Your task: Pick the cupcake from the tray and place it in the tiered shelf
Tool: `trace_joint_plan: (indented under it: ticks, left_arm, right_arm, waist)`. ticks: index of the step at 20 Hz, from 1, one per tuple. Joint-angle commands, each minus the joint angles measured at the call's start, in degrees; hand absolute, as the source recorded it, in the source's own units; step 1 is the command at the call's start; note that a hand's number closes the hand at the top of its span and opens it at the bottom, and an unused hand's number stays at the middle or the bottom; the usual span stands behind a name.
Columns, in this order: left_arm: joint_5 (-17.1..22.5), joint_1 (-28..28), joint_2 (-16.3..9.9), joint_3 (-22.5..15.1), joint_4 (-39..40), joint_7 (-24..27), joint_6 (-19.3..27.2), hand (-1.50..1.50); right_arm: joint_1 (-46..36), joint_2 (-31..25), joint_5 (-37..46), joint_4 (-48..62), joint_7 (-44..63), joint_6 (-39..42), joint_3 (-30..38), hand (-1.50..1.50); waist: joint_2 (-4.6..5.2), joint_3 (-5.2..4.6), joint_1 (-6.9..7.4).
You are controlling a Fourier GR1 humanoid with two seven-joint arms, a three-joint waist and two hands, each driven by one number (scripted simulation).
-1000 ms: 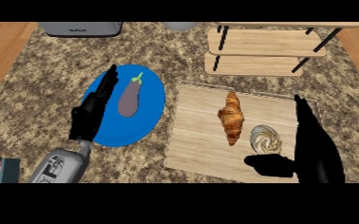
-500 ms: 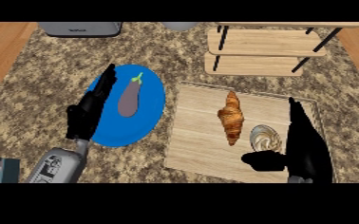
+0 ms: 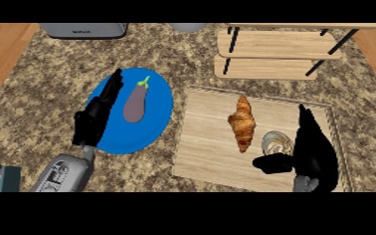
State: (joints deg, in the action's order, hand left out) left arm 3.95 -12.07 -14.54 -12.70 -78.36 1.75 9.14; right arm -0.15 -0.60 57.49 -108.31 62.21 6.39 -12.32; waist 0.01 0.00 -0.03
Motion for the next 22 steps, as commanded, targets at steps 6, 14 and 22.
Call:
trace_joint_plan:
  ticks: [6, 14, 22]
  left_arm:
    - [-3.15, 0.88, 2.82, 2.68, -3.29, -3.21, -1.47, 0.00]
    - [-4.95, 2.95, 2.34, 3.63, -5.04, -2.40, -2.97, 0.00]
    - [-5.99, 2.52, 5.31, 5.85, -6.26, -5.11, -4.75, 0.00]
  right_arm:
    - [1.91, 0.58, -1.51, 0.17, 1.12, -0.31, 0.62, -1.50]
    - [4.79, 0.02, -1.28, 5.73, -2.38, 1.28, -1.08, 1.50]
    - [5.47, -1.54, 2.07, 5.22, -7.02, -1.84, -0.95, 1.50]
  waist:
    - [-0.05, 0.00, -0.04]
    - [-0.05, 0.01, 0.07]
    - [-0.05, 0.01, -0.03]
